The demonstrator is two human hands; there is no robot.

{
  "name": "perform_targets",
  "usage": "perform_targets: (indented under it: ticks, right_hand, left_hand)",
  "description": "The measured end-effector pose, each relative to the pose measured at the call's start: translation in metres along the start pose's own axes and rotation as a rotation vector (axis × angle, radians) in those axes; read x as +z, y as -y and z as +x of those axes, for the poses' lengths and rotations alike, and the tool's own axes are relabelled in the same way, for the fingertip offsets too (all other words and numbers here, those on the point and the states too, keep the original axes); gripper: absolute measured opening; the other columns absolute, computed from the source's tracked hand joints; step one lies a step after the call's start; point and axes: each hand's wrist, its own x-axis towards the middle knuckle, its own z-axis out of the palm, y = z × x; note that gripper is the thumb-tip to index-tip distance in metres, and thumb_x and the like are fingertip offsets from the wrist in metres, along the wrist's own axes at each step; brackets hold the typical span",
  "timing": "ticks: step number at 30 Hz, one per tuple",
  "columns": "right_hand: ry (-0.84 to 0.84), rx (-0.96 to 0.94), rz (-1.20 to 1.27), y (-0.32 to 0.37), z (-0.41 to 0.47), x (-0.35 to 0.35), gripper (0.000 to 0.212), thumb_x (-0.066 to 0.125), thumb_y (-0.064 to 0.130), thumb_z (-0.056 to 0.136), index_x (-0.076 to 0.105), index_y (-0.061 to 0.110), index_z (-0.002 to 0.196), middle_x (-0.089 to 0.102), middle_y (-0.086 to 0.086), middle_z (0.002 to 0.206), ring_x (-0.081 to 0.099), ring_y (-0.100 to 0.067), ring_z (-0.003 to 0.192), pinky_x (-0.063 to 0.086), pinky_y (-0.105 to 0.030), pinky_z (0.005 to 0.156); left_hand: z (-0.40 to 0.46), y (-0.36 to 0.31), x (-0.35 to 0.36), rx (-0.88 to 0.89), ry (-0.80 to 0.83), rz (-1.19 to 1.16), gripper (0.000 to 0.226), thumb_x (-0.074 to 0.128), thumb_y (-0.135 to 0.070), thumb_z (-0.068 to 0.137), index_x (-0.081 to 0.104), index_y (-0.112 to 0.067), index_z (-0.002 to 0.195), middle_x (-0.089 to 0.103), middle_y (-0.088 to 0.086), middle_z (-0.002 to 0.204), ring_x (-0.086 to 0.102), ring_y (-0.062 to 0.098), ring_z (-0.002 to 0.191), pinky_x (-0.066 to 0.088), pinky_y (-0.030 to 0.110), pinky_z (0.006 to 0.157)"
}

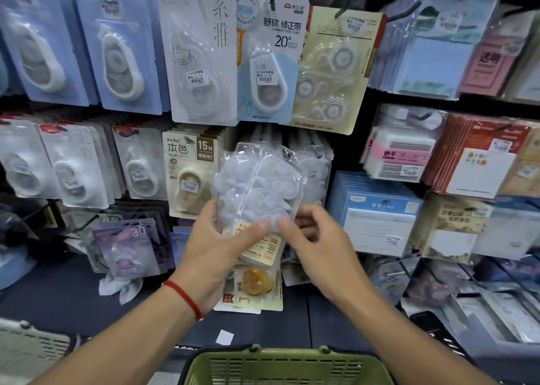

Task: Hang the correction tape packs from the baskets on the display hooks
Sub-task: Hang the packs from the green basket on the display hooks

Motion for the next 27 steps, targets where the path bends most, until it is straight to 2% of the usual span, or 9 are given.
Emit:
perform_targets:
  ticks: [3, 7, 11, 13, 15, 18, 20, 23, 27]
  right_hand:
    - [-0.028, 0.027, 0.118, 0.001, -0.001, 0.004, 0.037, 0.074, 0.063, 0.083, 0.069, 0.031, 0.102, 0.076, 0.001, 0.098, 0.074, -0.025, 0.093, 0.063, -0.043, 0.081]
    - [-0.039, 0.084, 0.298, 0.000, 0.002, -0.006, 0.011, 0.070, 0.029, 0.101, 0.068, 0.024, 0.110, 0.080, 0.000, 0.101, 0.079, -0.021, 0.091, 0.062, -0.029, 0.066]
    - [-0.123, 0.088, 0.295, 0.002, 0.003, -0.015, 0.014, 0.064, 0.037, 0.090, 0.064, 0.032, 0.103, 0.079, -0.008, 0.093, 0.078, -0.030, 0.080, 0.062, -0.054, 0.063]
    - [-0.221, 0.076, 0.267, 0.001, 0.005, -0.020, 0.012, 0.060, 0.036, 0.088, 0.062, 0.032, 0.098, 0.072, -0.021, 0.087, 0.067, -0.033, 0.069, 0.055, -0.060, 0.060]
    - [-0.272, 0.064, 0.216, -0.001, 0.008, -0.024, 0.009, 0.060, 0.034, 0.092, 0.060, 0.029, 0.100, 0.065, -0.028, 0.082, 0.055, -0.039, 0.062, 0.051, -0.058, 0.059]
    - [-0.276, 0.069, 0.207, -0.001, 0.010, -0.025, 0.013, 0.060, 0.034, 0.092, 0.061, 0.028, 0.103, 0.065, -0.035, 0.095, 0.062, -0.056, 0.080, 0.055, -0.069, 0.072]
    - [-0.288, 0.059, 0.196, 0.000, 0.009, -0.023, 0.013, 0.060, 0.035, 0.090, 0.061, 0.028, 0.101, 0.067, -0.034, 0.095, 0.064, -0.054, 0.079, 0.055, -0.069, 0.073]
    - [-0.333, 0.052, 0.162, -0.002, 0.008, -0.020, 0.004, 0.061, 0.031, 0.095, 0.062, 0.029, 0.098, 0.069, -0.029, 0.090, 0.065, -0.050, 0.076, 0.057, -0.065, 0.071]
    - [-0.373, 0.058, 0.133, -0.004, 0.009, -0.018, 0.003, 0.061, 0.028, 0.098, 0.063, 0.026, 0.097, 0.065, -0.025, 0.078, 0.055, -0.027, 0.062, 0.055, -0.057, 0.066]
  left_hand:
    - [-0.004, 0.002, 0.009, -0.017, 0.044, -0.014, 0.069, 0.089, -0.021, 0.058, 0.060, -0.022, 0.120, 0.081, -0.004, 0.107, 0.079, 0.011, 0.093, 0.062, 0.022, 0.069]
    - [-0.002, -0.001, 0.010, -0.086, 0.036, -0.067, 0.061, 0.083, -0.023, 0.073, 0.060, -0.016, 0.129, 0.078, 0.014, 0.118, 0.076, 0.036, 0.106, 0.065, 0.049, 0.086]
    - [-0.002, -0.003, 0.008, -0.084, 0.003, -0.011, 0.059, 0.083, -0.027, 0.072, 0.060, -0.019, 0.126, 0.078, 0.009, 0.120, 0.073, 0.035, 0.114, 0.052, 0.062, 0.106]
    - [-0.001, -0.002, 0.007, -0.061, -0.032, 0.012, 0.060, 0.084, -0.028, 0.073, 0.060, -0.020, 0.128, 0.077, 0.006, 0.122, 0.072, 0.030, 0.117, 0.052, 0.057, 0.107]
    - [0.001, -0.001, 0.005, -0.018, -0.092, 0.053, 0.054, 0.085, -0.023, 0.080, 0.059, -0.022, 0.128, 0.077, -0.001, 0.122, 0.073, 0.019, 0.113, 0.058, 0.042, 0.102]
    - [0.005, -0.003, 0.001, 0.021, -0.126, 0.078, 0.052, 0.084, -0.017, 0.086, 0.059, -0.028, 0.130, 0.077, -0.010, 0.118, 0.074, 0.008, 0.109, 0.058, 0.036, 0.100]
    - [0.005, -0.006, -0.001, 0.020, -0.136, 0.073, 0.060, 0.086, -0.022, 0.082, 0.058, -0.031, 0.135, 0.075, -0.015, 0.123, 0.070, 0.007, 0.115, 0.053, 0.042, 0.107]
    - [0.005, -0.009, -0.002, 0.012, -0.150, 0.034, 0.087, 0.087, -0.035, 0.068, 0.052, -0.025, 0.146, 0.070, -0.002, 0.136, 0.067, 0.024, 0.124, 0.049, 0.054, 0.112]
    - [0.003, -0.011, -0.003, 0.016, -0.150, 0.020, 0.098, 0.088, -0.040, 0.062, 0.049, -0.023, 0.150, 0.064, 0.005, 0.145, 0.062, 0.032, 0.131, 0.046, 0.060, 0.113]
